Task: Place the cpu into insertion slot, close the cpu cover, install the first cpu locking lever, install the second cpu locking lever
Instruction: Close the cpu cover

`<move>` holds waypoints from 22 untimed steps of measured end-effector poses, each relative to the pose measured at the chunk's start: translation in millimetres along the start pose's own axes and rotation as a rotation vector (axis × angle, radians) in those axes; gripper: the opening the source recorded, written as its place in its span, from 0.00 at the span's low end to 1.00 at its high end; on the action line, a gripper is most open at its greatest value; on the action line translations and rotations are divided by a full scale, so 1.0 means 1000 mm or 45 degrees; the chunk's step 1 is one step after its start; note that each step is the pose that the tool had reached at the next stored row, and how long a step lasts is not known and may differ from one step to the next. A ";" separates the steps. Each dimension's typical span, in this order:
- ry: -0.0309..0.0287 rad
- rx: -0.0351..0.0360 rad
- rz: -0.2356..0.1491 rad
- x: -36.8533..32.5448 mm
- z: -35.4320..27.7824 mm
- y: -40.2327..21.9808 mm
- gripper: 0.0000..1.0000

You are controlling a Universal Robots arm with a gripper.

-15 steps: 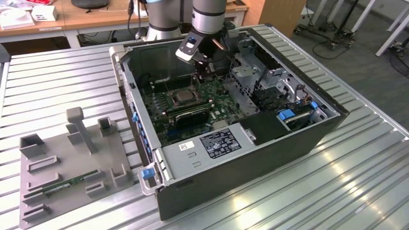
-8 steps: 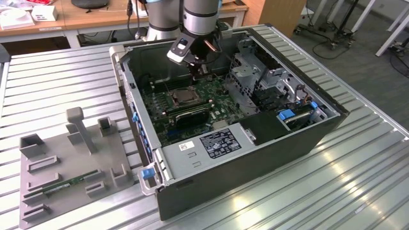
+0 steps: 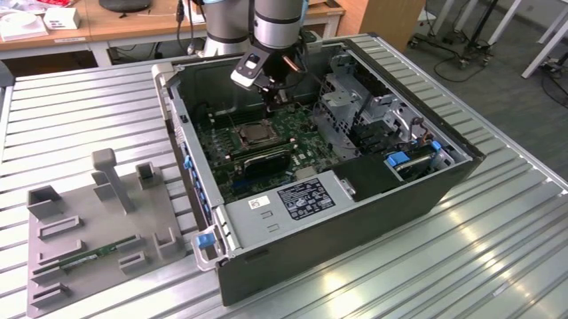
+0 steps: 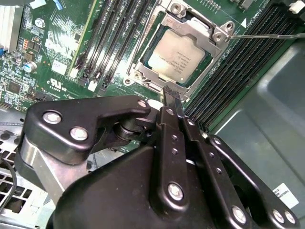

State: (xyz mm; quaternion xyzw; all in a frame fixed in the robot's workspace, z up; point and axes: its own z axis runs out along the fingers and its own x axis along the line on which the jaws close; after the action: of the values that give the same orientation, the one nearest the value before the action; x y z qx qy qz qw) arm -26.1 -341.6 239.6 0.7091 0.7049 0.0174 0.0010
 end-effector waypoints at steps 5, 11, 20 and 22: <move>-0.0003 0.0076 0.000 0.0000 0.0004 0.0000 0.11; 0.0005 0.0073 0.000 0.0000 0.0007 -0.0010 0.11; 0.0001 0.0042 0.000 -0.0001 0.0016 -0.0172 0.11; -0.0001 0.0037 0.000 -0.0001 0.0017 -0.0203 0.11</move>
State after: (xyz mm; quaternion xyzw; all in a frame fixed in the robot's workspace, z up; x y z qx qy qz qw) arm -46.3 -341.6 237.3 0.7091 0.7050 0.0164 0.0000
